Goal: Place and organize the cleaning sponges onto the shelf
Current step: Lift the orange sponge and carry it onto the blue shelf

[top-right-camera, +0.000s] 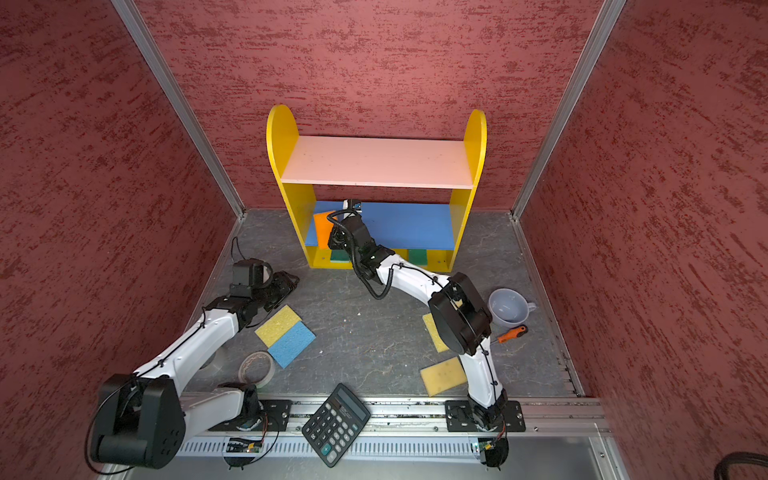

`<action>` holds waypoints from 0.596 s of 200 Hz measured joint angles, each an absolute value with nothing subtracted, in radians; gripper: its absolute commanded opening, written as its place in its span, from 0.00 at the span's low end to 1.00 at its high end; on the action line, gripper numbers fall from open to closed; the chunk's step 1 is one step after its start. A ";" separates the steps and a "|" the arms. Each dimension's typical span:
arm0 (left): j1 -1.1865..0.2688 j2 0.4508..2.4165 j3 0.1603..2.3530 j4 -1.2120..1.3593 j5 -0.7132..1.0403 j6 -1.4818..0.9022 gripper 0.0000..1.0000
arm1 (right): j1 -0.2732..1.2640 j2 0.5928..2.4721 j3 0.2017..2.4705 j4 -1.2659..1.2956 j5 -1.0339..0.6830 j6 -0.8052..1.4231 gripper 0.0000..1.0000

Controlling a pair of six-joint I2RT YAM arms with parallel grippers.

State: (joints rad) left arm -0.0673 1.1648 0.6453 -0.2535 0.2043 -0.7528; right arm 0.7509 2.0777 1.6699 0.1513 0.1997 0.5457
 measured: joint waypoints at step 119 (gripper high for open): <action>-0.020 1.224 0.640 -0.216 0.289 -0.744 0.59 | 0.731 2.237 1.882 0.019 0.390 0.637 0.05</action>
State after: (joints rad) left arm -0.0196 1.2243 0.6395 -0.2165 0.2890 -0.7437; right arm 0.7311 2.2372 1.8820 0.0193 0.3904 0.6369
